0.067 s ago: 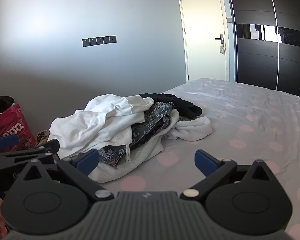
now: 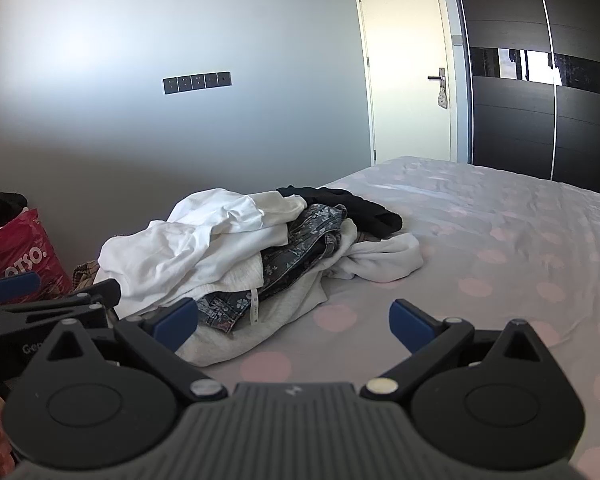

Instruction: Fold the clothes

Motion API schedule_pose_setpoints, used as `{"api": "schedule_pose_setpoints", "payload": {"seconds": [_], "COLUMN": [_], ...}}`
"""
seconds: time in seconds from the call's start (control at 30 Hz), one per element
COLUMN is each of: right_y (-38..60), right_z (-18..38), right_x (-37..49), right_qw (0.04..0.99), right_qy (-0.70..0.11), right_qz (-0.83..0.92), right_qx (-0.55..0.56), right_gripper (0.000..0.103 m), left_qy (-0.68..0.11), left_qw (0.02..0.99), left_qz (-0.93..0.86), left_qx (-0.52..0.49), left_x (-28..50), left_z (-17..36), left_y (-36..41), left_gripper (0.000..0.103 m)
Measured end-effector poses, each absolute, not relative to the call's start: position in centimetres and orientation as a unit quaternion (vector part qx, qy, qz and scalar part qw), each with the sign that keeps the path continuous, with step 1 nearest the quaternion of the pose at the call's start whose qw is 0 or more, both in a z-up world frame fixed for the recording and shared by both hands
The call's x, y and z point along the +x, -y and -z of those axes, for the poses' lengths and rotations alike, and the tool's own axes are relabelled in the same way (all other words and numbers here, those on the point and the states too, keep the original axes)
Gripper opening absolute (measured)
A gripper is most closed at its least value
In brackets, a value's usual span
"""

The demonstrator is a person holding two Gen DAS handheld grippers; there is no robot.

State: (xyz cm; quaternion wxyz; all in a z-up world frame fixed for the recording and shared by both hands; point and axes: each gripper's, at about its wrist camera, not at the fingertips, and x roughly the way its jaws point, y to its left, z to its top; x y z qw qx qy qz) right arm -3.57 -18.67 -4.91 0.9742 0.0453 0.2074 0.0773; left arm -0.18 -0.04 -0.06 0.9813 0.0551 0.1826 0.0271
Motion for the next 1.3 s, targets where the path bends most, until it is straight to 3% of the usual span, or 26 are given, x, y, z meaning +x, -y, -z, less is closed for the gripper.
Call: {"api": "schedule_pose_setpoints", "payload": {"seconds": [0.1,1.3], "right_y": [18.6,17.6], "right_z": [4.7,4.3], "right_x": [-3.7,-4.1], "right_qw": [0.975,0.979], "right_qy": [-0.205,-0.191], "right_qz": [-0.076,-0.065], "right_qx": [0.041,0.001], "right_gripper": [0.102,0.102], "left_qy": [-0.211,-0.243], "left_qw": [0.975,0.968], "left_qz": [-0.041,-0.046], "left_qx": [0.05,0.039], "left_x": [0.9,0.8], "left_z": [0.2,0.8], "left_y": [0.0,-0.4], "left_gripper": [0.091,0.091]}}
